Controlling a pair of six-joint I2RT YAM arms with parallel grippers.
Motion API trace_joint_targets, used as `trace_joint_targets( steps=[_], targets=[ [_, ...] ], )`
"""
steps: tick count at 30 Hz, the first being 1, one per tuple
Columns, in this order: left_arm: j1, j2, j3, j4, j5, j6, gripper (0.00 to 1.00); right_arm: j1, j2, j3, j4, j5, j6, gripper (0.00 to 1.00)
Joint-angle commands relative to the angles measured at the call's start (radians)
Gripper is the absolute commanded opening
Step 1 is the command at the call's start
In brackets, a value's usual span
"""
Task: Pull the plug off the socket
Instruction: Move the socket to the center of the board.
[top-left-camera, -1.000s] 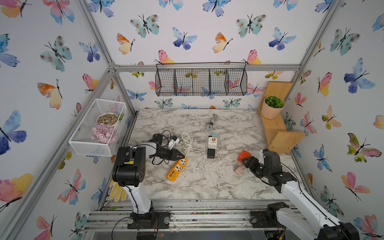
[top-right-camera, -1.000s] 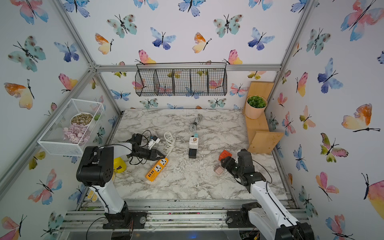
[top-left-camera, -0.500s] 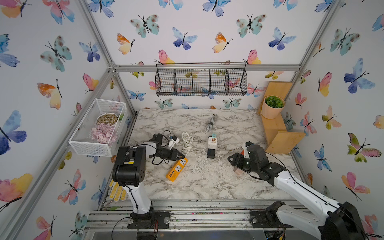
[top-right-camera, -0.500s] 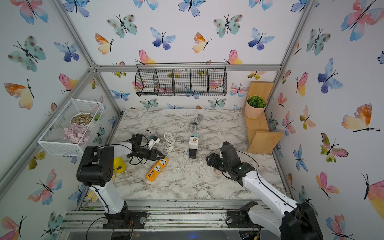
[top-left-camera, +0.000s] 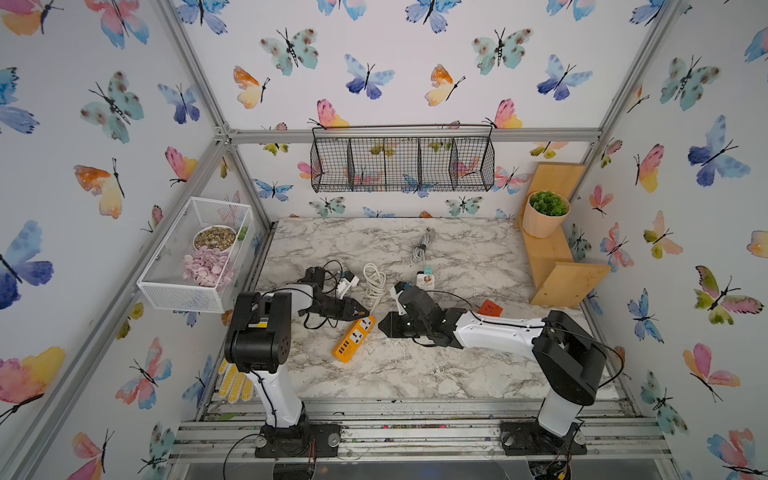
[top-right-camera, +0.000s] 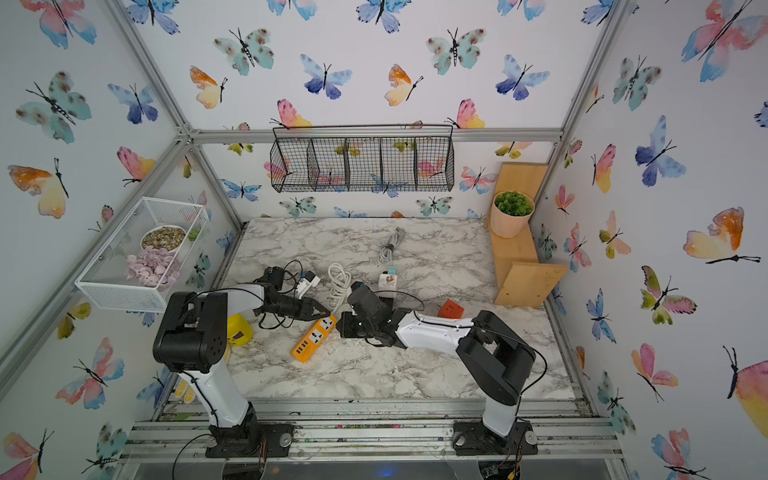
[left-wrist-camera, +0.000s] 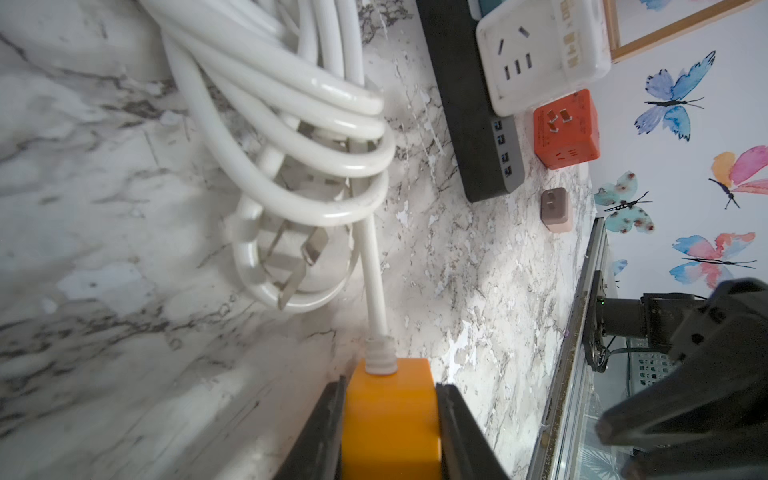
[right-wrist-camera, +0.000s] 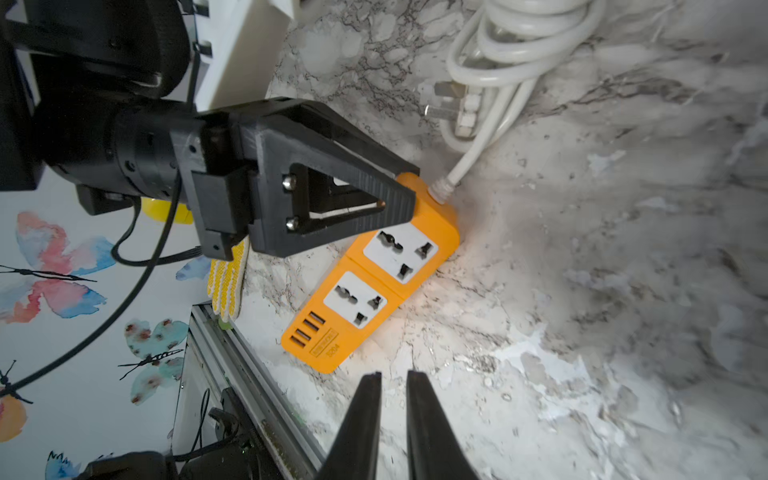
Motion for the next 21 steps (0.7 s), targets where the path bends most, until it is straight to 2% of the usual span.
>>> trace_joint_targets(
  steps=[1, 7, 15, 16, 21],
  targets=[
    [0.013, 0.043, -0.011, -0.008, -0.202, 0.043, 0.00, 0.003, 0.081, 0.078, 0.074, -0.058, 0.002, 0.17],
    [0.012, 0.044, -0.012, -0.015, -0.198, 0.049, 0.00, 0.025, 0.207, 0.184, 0.071, -0.083, 0.014, 0.17],
    [0.013, 0.040, -0.009, -0.018, -0.196, 0.049, 0.00, 0.026, 0.278, 0.246, 0.040, -0.071, 0.008, 0.18],
    [0.013, 0.036, -0.008, -0.021, -0.194, 0.050, 0.03, 0.025, 0.285, 0.253, 0.031, -0.068, 0.006, 0.18],
    [0.005, -0.004, -0.019, -0.035, -0.186, 0.066, 0.27, 0.025, 0.321, 0.277, 0.003, -0.067, 0.001, 0.18]
  ],
)
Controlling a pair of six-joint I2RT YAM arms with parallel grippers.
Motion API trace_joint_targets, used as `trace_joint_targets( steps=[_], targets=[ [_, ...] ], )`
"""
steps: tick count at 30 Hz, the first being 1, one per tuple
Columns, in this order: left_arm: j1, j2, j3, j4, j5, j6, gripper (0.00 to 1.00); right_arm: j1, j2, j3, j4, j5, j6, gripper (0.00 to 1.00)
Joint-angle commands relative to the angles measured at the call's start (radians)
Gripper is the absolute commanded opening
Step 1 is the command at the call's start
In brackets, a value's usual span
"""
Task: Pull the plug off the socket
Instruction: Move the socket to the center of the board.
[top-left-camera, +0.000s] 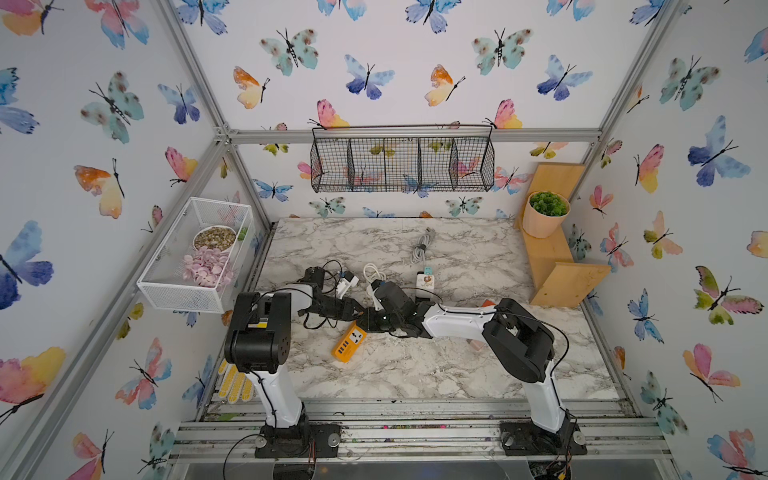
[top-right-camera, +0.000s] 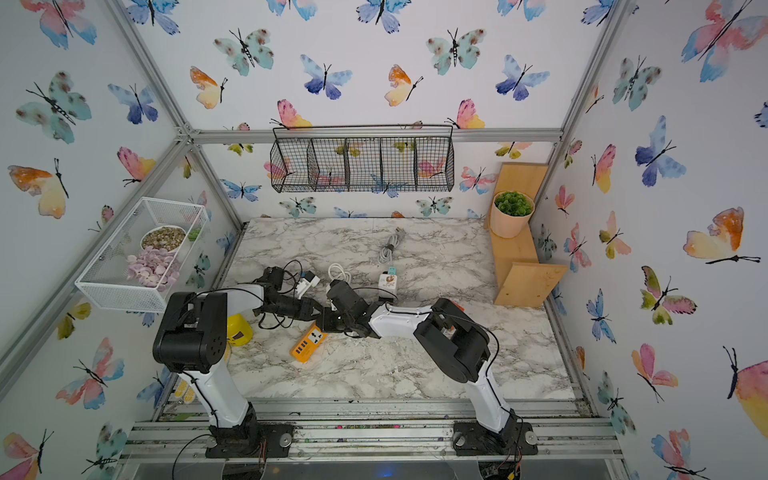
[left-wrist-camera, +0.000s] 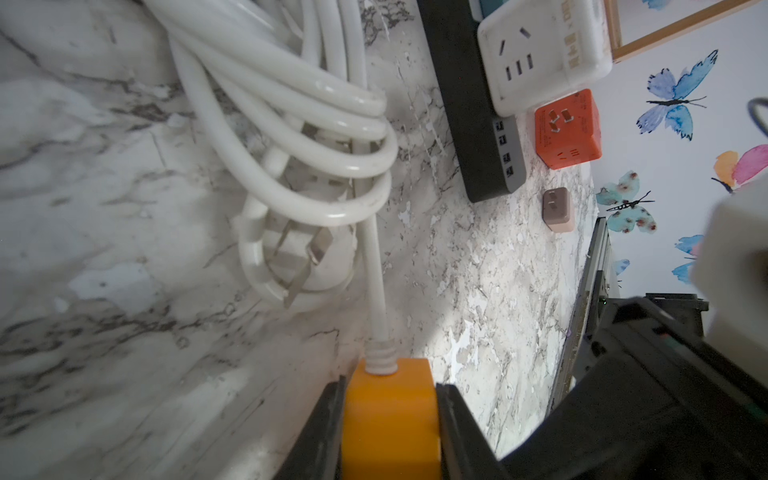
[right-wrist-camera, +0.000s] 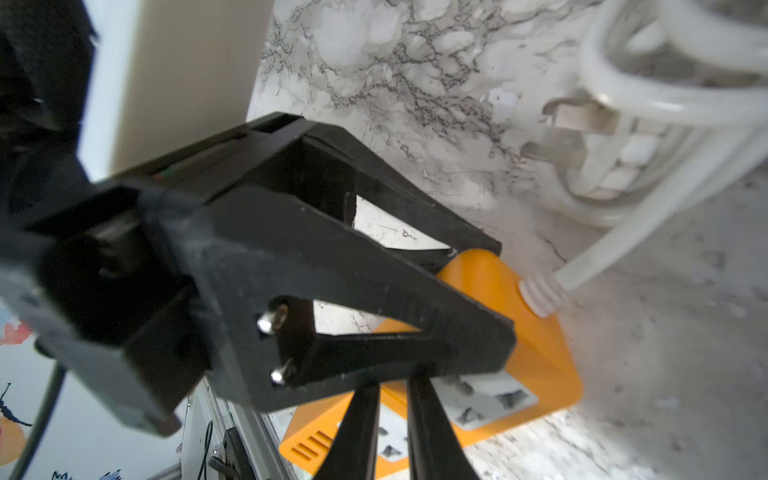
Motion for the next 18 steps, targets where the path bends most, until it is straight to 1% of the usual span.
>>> trace_joint_targets(
  steps=[1, 6, 11, 13, 14, 15, 16, 18],
  targets=[
    [0.004, -0.009, -0.021, -0.034, -0.182, 0.061, 0.31, 0.006, 0.055, 0.028, -0.031, 0.000, -0.005, 0.18],
    [0.006, -0.055, -0.017, -0.053, -0.204, 0.069, 0.50, 0.005, 0.074, 0.041, -0.037, -0.001, -0.005, 0.19],
    [0.007, -0.114, -0.021, -0.083, -0.209, 0.079, 0.74, 0.005, 0.093, 0.055, -0.043, 0.004, -0.008, 0.19],
    [0.008, -0.139, -0.022, -0.100, -0.214, 0.086, 0.86, 0.005, 0.099, 0.065, -0.044, 0.000, -0.010, 0.19],
    [0.009, -0.155, -0.023, -0.109, -0.225, 0.091, 0.88, 0.005, 0.103, 0.068, -0.044, -0.002, -0.010, 0.19],
    [0.010, -0.173, -0.022, -0.119, -0.239, 0.096, 0.97, 0.006, 0.102, 0.071, -0.044, -0.004, -0.010, 0.19],
    [0.011, -0.192, -0.025, -0.127, -0.251, 0.101, 1.00, 0.006, 0.101, 0.073, -0.044, -0.006, -0.010, 0.19],
    [0.021, -0.244, -0.025, -0.150, -0.276, 0.112, 0.99, 0.005, 0.090, 0.076, -0.041, -0.006, -0.013, 0.19]
  ],
)
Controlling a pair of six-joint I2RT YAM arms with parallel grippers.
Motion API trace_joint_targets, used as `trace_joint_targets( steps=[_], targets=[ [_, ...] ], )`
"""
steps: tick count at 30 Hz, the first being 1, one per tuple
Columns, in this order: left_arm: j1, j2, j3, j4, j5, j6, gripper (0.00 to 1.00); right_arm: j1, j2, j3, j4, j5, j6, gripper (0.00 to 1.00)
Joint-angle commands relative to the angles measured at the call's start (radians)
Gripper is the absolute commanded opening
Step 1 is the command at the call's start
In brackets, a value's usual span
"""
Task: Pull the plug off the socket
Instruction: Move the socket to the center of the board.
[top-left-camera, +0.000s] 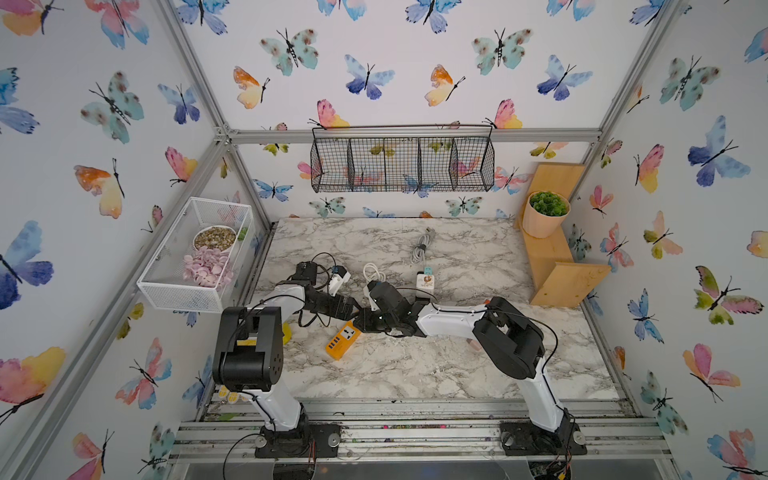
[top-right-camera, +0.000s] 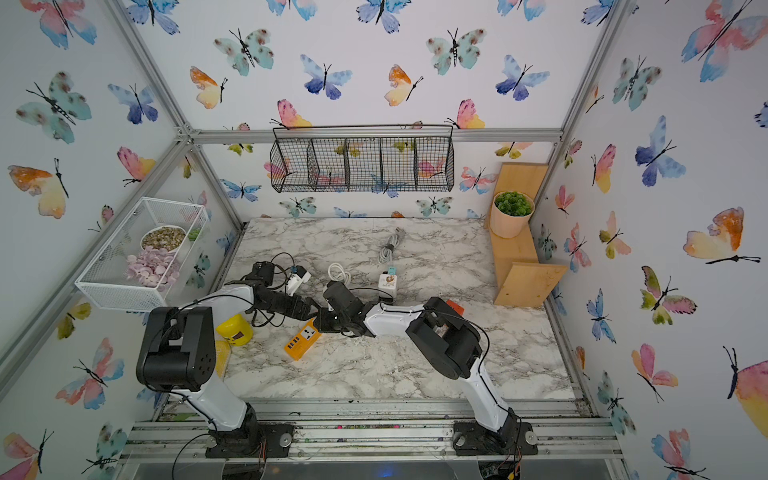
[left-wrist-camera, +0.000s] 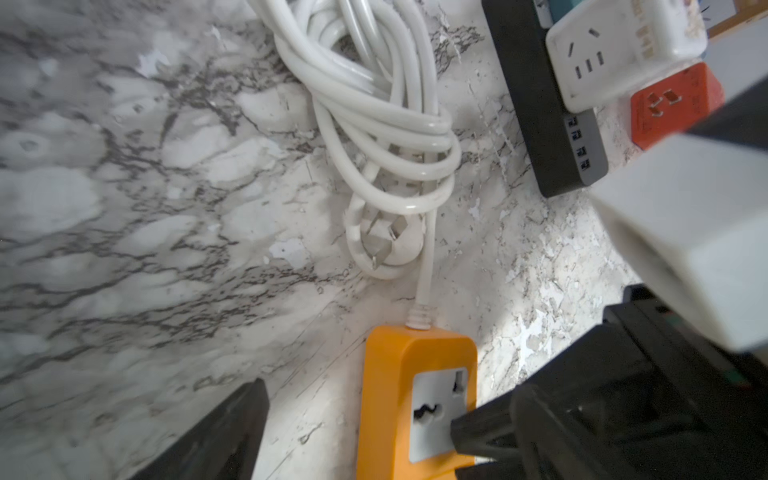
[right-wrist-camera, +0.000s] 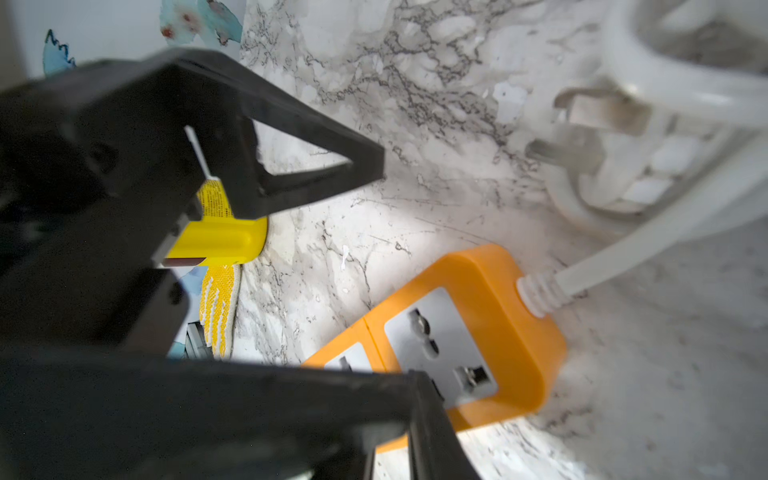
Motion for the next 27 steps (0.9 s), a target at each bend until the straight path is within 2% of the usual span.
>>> trace_joint_targets(
  steps=[1, 7, 13, 18, 22, 27],
  targets=[
    [0.006, -0.099, -0.017, -0.103, -0.055, 0.045, 0.98, 0.006, 0.019, 0.024, -0.032, 0.001, -0.014, 0.19],
    [0.002, -0.265, -0.053, -0.200, -0.116, 0.145, 0.93, 0.005, -0.071, 0.075, -0.099, 0.049, -0.064, 0.23],
    [-0.033, -0.335, -0.119, -0.230, -0.237, 0.195, 0.98, -0.001, -0.237, 0.043, -0.208, 0.190, -0.109, 0.32],
    [-0.137, -0.324, -0.167, -0.172, -0.357, 0.168, 0.98, -0.033, -0.439, -0.116, -0.239, 0.249, -0.099, 0.39],
    [-0.225, -0.291, -0.178, -0.093, -0.450, 0.113, 0.98, -0.035, -0.619, -0.271, -0.235, 0.288, -0.099, 0.40],
    [-0.265, -0.211, -0.117, -0.036, -0.490, 0.054, 0.99, -0.035, -0.804, -0.424, -0.264, 0.327, -0.073, 0.40]
  ],
)
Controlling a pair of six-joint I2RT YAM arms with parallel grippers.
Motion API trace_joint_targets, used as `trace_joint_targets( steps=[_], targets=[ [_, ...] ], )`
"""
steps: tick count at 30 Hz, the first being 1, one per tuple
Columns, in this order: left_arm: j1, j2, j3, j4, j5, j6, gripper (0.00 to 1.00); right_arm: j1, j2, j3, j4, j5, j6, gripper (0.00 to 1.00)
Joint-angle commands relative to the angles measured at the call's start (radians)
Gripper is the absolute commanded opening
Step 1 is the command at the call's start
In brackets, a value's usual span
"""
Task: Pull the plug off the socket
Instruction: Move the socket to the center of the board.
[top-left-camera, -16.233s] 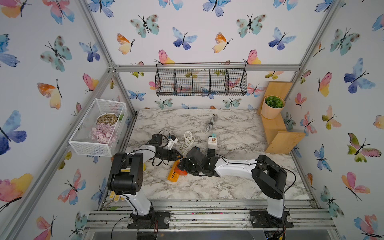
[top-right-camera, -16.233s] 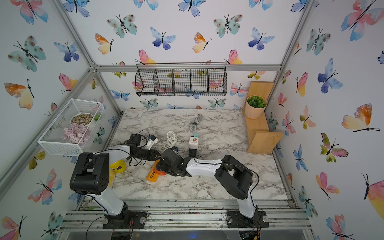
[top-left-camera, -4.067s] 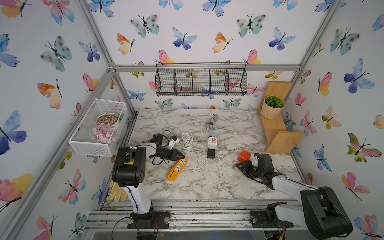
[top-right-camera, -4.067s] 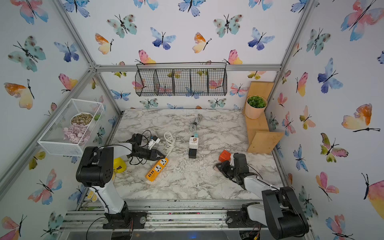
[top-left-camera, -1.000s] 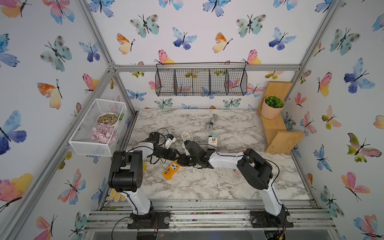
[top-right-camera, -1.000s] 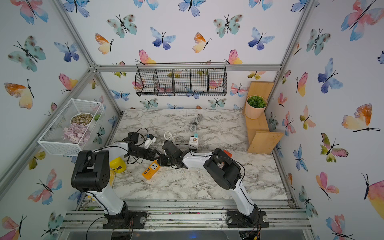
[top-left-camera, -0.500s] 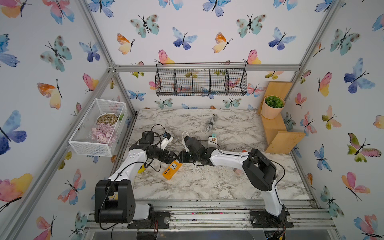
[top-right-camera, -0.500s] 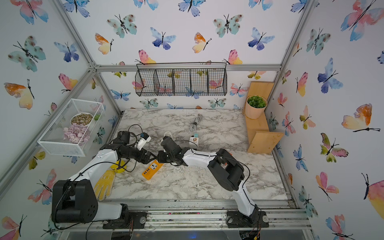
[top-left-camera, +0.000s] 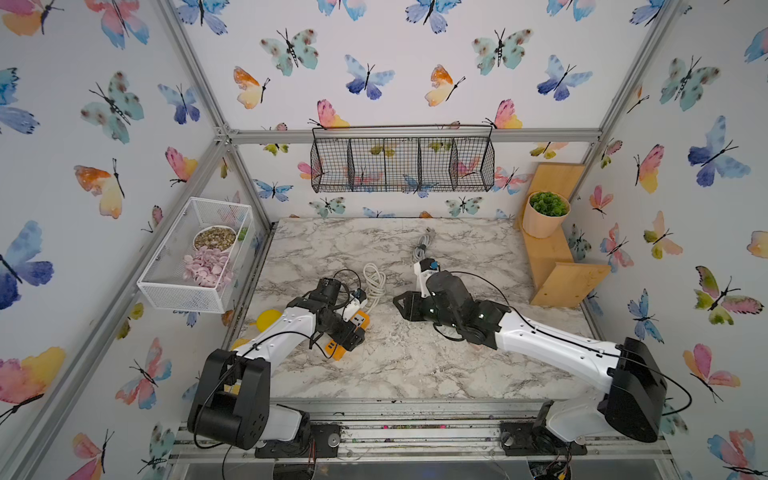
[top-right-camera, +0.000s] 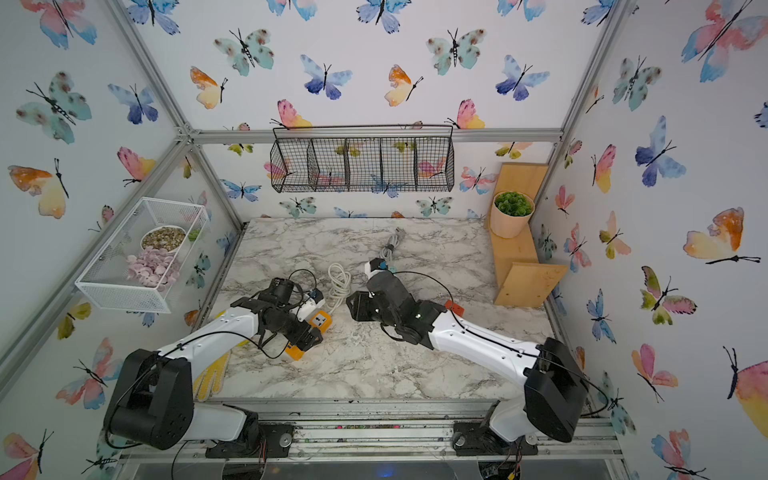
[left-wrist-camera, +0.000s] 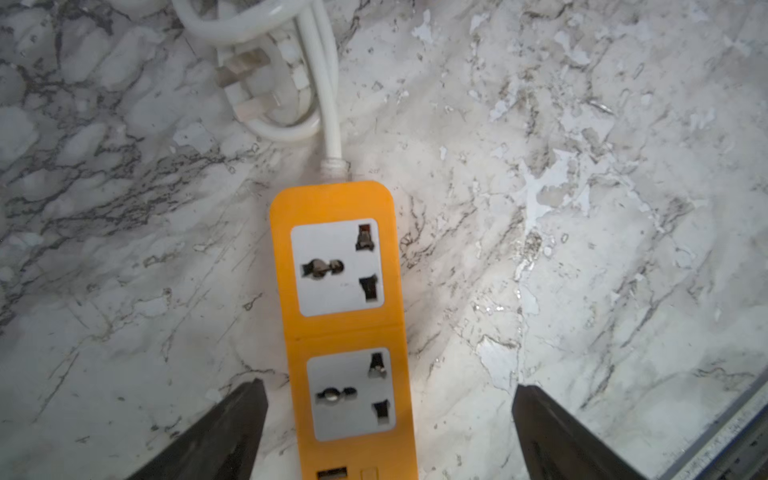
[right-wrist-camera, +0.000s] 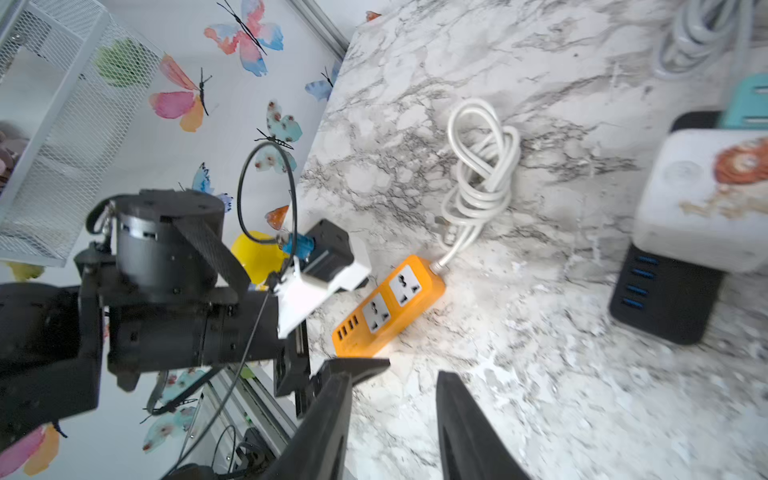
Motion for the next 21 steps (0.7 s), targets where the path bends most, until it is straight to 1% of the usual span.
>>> trace_joint_targets(
  steps=[1, 6, 11, 16, 21],
  targets=[
    [-0.018, 0.057, 0.056, 0.068, -0.076, -0.058, 0.98, 0.003, -0.083, -0.070, -0.058, 0.070, 0.015, 0.40],
    [-0.043, 0.149, 0.167, 0.089, -0.036, -0.106, 1.00, 0.003, -0.158, -0.117, -0.112, 0.112, 0.031, 0.40],
    [-0.097, 0.268, 0.267, 0.126, -0.101, -0.150, 0.99, 0.003, -0.193, -0.121, -0.140, 0.161, 0.031, 0.40],
    [-0.107, 0.399, 0.372, 0.126, -0.129, -0.215, 1.00, 0.003, -0.209, -0.121, -0.154, 0.171, 0.041, 0.40],
    [-0.111, 0.452, 0.391, 0.141, -0.200, -0.232, 0.99, 0.003, -0.221, -0.135, -0.139, 0.158, 0.055, 0.40]
  ],
)
